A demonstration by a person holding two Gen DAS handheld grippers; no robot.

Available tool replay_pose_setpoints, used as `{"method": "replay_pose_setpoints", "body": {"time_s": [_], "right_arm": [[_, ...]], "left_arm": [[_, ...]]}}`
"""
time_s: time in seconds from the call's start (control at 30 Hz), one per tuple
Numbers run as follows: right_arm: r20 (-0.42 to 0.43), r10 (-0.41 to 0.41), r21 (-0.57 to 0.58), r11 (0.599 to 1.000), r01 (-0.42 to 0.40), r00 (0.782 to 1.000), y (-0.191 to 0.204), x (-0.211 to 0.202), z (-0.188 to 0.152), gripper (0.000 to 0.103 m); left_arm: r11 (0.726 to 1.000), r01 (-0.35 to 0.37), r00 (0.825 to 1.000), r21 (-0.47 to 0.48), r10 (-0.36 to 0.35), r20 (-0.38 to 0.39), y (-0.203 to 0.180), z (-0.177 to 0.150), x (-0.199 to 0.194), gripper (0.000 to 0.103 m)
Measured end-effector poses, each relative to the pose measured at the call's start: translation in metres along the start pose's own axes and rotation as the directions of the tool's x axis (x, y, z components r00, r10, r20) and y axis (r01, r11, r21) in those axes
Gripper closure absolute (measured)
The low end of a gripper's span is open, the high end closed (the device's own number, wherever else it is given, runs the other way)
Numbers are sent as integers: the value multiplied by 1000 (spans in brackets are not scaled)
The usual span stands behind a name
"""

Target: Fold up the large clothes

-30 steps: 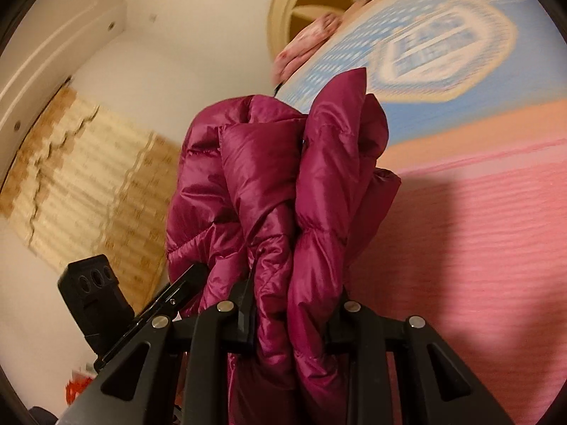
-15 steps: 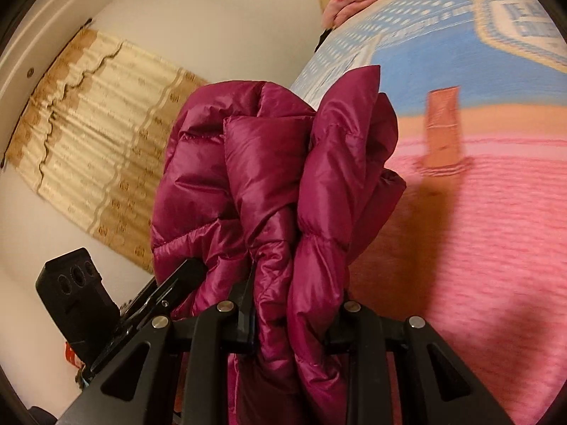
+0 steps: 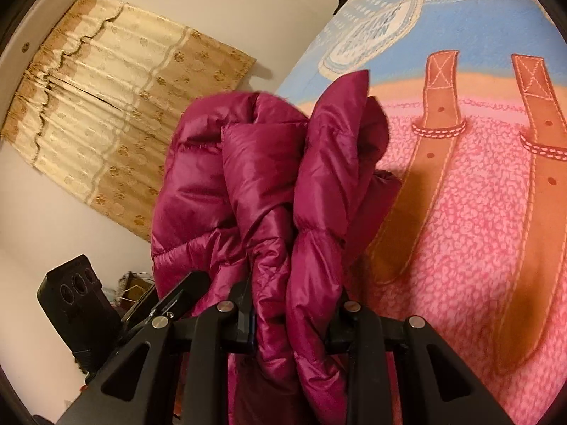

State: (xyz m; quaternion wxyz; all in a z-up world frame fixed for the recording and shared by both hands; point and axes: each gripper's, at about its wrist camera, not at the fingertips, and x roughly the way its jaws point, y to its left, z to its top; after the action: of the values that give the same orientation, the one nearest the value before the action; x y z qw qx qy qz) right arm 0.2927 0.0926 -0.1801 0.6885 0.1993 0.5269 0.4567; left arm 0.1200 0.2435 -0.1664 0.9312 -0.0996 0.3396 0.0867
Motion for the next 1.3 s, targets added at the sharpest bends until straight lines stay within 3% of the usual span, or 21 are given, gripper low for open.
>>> {"method": "replay_pose_setpoints", "body": {"time_s": [0.17,0.23,0.37,0.5,0.6,0.73,0.83,1.0,1.3], "right_arm": [[2,-13,42,999,13,1000,-17,0,0,77],[3,-18,45,999,18,1000,-20,0,-1,77],[18,-31,59,998,30,999,-27,-8,-4,74],[70,-84,60,995,80,994,-28,-29,-8,56],[122,-118,48,992,113,985,-21,-51,-11,51],[205,-166,7,986,168,965,5,-87,-17,48],[274,-192,-50,976,213,942,34,-114,-28,46],[362,-209,-133,953,272,909,81,-143,-46,44],[398,-207,-211,927,309,894,123,-158,-74,42]], "left_arm": [[999,-34,999,-43,33,-31,17,-16,12,30],[998,-42,999,-57,40,-32,20,-20,11,20],[997,-56,998,-47,55,-29,17,-21,0,17],[996,-94,996,7,94,5,10,-21,-21,16],[994,-107,993,29,105,46,8,-18,-40,14],[992,-118,988,46,112,108,4,-11,-67,12],[991,-129,978,45,119,174,-3,-4,-90,1],[990,-130,957,51,111,267,-12,7,-123,1],[989,-146,923,31,125,364,-21,17,-153,0]]}}
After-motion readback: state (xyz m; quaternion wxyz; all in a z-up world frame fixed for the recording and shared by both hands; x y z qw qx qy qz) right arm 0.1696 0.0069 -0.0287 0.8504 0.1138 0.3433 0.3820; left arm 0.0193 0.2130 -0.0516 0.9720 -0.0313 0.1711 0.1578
